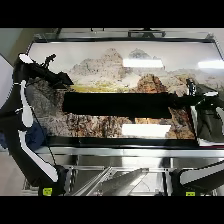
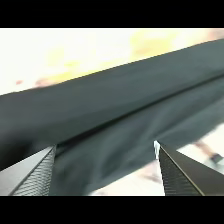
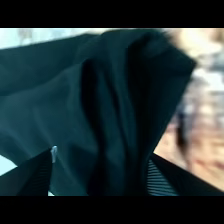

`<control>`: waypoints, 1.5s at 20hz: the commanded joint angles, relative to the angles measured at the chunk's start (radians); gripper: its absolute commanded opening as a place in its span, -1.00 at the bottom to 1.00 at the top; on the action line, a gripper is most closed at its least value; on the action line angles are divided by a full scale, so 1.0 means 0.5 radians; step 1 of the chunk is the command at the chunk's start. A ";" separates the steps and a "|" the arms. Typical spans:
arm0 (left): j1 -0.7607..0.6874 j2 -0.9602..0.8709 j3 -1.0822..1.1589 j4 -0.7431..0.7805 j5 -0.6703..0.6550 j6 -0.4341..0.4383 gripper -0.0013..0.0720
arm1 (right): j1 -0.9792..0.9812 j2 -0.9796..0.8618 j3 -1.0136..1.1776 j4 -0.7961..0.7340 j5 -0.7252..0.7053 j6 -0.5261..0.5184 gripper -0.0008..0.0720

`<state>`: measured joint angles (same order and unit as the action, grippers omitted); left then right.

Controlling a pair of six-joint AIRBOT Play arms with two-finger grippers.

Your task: Fold the shirts.

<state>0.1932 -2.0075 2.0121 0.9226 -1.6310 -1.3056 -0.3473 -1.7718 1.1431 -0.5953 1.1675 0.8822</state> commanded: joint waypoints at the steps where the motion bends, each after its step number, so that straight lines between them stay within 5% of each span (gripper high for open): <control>1: -0.091 -0.005 0.007 -0.267 0.018 0.045 0.89 | 0.039 -0.058 -0.002 0.018 0.026 0.010 0.08; 2: -0.143 -0.008 0.007 -0.261 0.026 0.048 0.50 | 0.038 -0.058 0.007 0.018 0.045 0.009 -0.55; 4: -0.254 -0.014 0.007 -0.262 0.057 0.095 -0.99 | 0.032 -0.055 0.058 0.026 0.143 0.014 -0.92; 13: -1.033 -0.285 0.008 -0.261 0.497 -0.016 -0.92 | 0.053 0.430 0.591 0.312 0.665 0.330 -0.92; 20: -1.447 -0.478 0.012 -0.272 0.877 -0.150 -0.93 | 0.305 0.768 0.620 0.345 0.641 0.408 -0.92; 26: -1.067 0.005 0.108 -0.341 0.056 0.081 -0.92 | 0.453 0.761 0.613 0.272 0.512 0.484 -0.92; 30: -0.502 0.832 -0.227 -1.061 0.043 0.416 -0.93 | 0.834 0.721 0.607 0.304 0.084 0.489 -0.92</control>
<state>-0.2192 -1.8244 1.9789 0.6121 -1.5581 -1.2182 -0.0448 -1.3987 1.4483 -0.4526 1.3594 1.1191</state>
